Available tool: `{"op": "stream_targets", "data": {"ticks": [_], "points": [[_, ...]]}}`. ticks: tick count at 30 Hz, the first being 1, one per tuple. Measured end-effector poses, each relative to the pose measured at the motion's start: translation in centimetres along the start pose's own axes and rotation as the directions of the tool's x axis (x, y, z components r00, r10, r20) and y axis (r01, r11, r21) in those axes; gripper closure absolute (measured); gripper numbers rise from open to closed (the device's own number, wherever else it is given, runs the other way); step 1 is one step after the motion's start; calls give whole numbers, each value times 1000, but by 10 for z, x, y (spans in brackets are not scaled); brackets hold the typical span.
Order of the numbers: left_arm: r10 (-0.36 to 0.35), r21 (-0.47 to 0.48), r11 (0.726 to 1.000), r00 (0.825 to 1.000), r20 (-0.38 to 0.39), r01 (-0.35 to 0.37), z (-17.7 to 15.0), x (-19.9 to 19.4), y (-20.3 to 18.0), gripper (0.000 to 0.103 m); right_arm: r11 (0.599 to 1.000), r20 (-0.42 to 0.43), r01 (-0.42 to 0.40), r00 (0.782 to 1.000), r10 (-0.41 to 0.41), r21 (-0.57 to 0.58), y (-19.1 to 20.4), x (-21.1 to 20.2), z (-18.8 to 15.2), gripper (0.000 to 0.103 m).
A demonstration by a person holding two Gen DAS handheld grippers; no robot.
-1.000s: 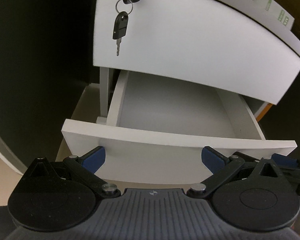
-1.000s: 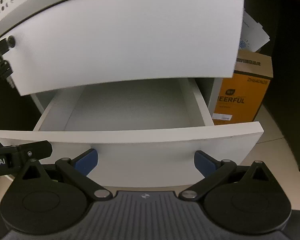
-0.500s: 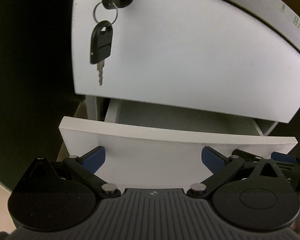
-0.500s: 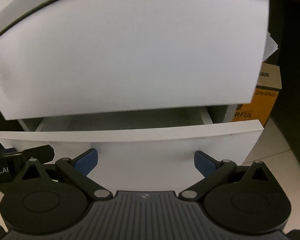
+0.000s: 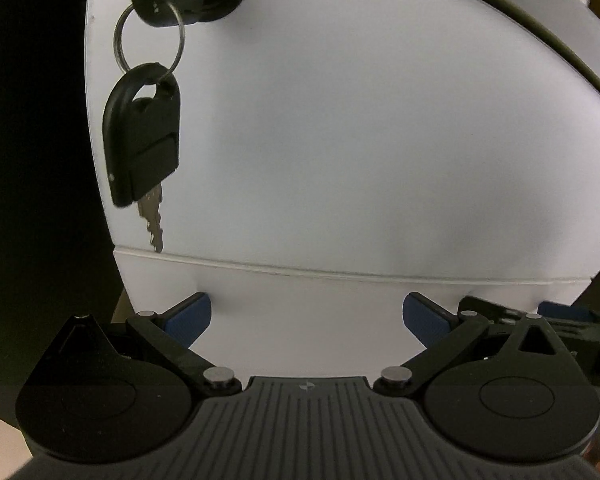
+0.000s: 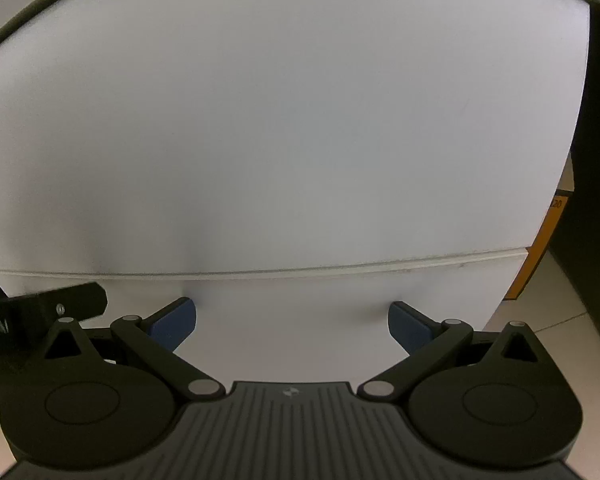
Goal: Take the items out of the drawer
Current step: 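Pull both tools back from the closed drawer front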
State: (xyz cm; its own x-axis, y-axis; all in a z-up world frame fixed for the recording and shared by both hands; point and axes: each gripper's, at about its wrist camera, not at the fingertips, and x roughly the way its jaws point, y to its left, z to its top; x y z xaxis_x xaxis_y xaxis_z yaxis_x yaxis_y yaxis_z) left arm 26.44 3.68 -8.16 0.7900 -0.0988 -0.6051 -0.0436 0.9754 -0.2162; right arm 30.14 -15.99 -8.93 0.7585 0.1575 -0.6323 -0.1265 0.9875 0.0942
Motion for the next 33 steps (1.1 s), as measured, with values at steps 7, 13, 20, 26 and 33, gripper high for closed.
{"op": "stream_targets", "data": {"ticks": [7, 13, 20, 26, 33], "points": [[-7, -73, 997, 999, -31, 5, 6, 3, 3, 0, 1000, -9, 2, 1000, -2, 5, 1, 3, 4, 0], [-10, -70, 998, 999, -34, 8, 7, -1, 1, 0, 1000, -25, -13, 1000, 14, 23, -2, 5, 10, 0], [-12, -55, 998, 999, -49, 9, 10, -12, -6, 0, 1000, -5, -18, 1000, 18, 16, -5, -6, 20, 0], [-19, -37, 999, 998, -52, 18, 9, -31, -16, 0, 1000, 2, -28, 1000, 28, 11, -5, -26, 24, 0], [-29, -47, 999, 998, -51, 27, 4, -65, -27, 0, 999, 23, -39, 999, 39, -3, -4, -54, 27, 0]]}}
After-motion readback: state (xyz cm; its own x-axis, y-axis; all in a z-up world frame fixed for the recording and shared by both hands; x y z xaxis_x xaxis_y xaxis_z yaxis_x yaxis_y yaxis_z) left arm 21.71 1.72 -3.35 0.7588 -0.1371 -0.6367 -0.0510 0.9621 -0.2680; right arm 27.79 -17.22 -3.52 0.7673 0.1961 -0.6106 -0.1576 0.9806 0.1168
